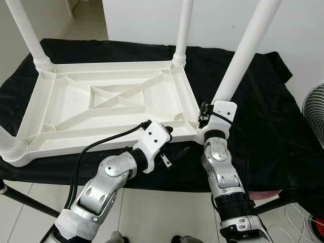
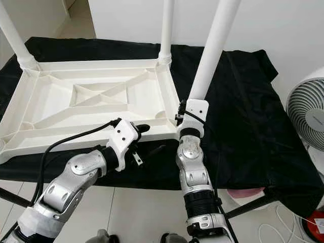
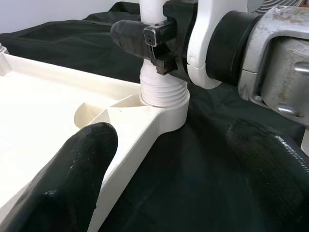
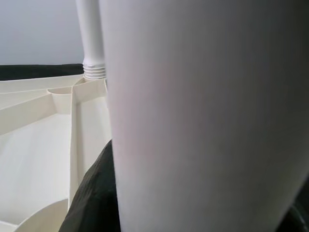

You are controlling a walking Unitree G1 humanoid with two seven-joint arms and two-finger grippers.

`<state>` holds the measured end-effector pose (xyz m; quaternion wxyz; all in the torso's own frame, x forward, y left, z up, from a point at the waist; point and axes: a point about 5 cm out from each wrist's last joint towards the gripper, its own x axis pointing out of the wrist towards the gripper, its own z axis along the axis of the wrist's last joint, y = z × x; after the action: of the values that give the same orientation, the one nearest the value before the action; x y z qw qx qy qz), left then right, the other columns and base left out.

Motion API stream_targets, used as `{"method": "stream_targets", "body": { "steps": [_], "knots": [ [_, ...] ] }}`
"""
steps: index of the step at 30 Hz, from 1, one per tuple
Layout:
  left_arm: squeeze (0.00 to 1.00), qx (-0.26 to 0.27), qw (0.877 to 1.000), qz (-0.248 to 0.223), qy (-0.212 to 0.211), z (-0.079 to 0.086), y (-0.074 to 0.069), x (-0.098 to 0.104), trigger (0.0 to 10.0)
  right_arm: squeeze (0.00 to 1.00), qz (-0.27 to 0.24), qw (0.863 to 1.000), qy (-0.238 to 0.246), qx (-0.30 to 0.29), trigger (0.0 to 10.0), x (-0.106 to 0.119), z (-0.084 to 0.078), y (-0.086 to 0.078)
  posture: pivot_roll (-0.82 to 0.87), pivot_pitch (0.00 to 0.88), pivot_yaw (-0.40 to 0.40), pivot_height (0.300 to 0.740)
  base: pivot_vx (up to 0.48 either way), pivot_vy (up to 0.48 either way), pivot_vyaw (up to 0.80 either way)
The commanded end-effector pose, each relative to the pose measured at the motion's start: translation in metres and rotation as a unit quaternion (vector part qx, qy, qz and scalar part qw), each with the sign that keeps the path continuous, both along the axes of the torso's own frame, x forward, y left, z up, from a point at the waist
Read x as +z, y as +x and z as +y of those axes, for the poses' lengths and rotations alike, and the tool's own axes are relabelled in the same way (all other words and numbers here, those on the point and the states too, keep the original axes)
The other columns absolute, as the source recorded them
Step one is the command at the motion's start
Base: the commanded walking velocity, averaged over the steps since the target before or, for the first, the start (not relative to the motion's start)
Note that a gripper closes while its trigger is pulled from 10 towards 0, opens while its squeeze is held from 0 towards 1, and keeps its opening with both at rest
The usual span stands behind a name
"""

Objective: Building children table

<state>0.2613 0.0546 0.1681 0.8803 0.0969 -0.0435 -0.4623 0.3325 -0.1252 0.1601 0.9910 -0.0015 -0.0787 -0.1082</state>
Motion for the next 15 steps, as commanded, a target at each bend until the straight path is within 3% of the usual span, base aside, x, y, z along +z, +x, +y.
{"method": "stream_targets", "body": {
  "steps": [1, 7, 8, 9, 10, 15],
  "knots": [
    [0.0, -0.018, 1.0, 0.004, 0.005, -0.003, -0.002, -0.003, 10.0, 0.0, 0.076, 0.996, -0.008, -0.038, 10.0, -0.035, -0.015, -0.004, -0.06, 0.074, -0.017, 0.74, 0.0, 0.0, 0.0],
    [0.0, -0.019, 1.0, 0.005, 0.007, -0.003, -0.002, -0.003, 10.0, 0.0, 0.051, 0.999, 0.003, -0.012, 10.0, -0.03, -0.009, -0.003, -0.05, 0.076, -0.018, 0.74, 0.0, 0.0, 0.0],
    [0.0, -0.019, 1.0, 0.005, 0.007, -0.003, -0.002, -0.004, 10.0, 0.71, 0.043, 0.999, 0.008, -0.007, 10.0, -0.028, -0.009, -0.004, -0.06, 0.08, -0.018, 0.74, 0.0, 0.0, 0.0],
    [0.0, -0.019, 1.0, 0.005, 0.007, -0.003, -0.002, -0.004, 10.0, 0.71, 0.043, 0.999, 0.008, -0.007, 10.0, -0.028, -0.009, -0.004, -0.06, 0.08, -0.018, 0.74, 0.0, 0.0, 0.0],
    [0.0, -0.02, 1.0, 0.005, 0.007, -0.004, -0.003, -0.004, 10.0, 1.0, 0.023, 1.0, 0.008, 0.001, 10.0, -0.024, -0.01, -0.004, -0.06, 0.08, -0.018, 0.74, 0.0, 0.0, 0.0],
    [0.0, -0.023, 1.0, 0.007, 0.007, -0.005, -0.003, -0.005, 10.0, 1.0, -0.012, 1.0, 0.009, 0.027, 10.0, -0.016, -0.013, -0.005, -0.07, 0.086, -0.013, 0.74, 0.0, 0.0, 0.0]
  ]
}}
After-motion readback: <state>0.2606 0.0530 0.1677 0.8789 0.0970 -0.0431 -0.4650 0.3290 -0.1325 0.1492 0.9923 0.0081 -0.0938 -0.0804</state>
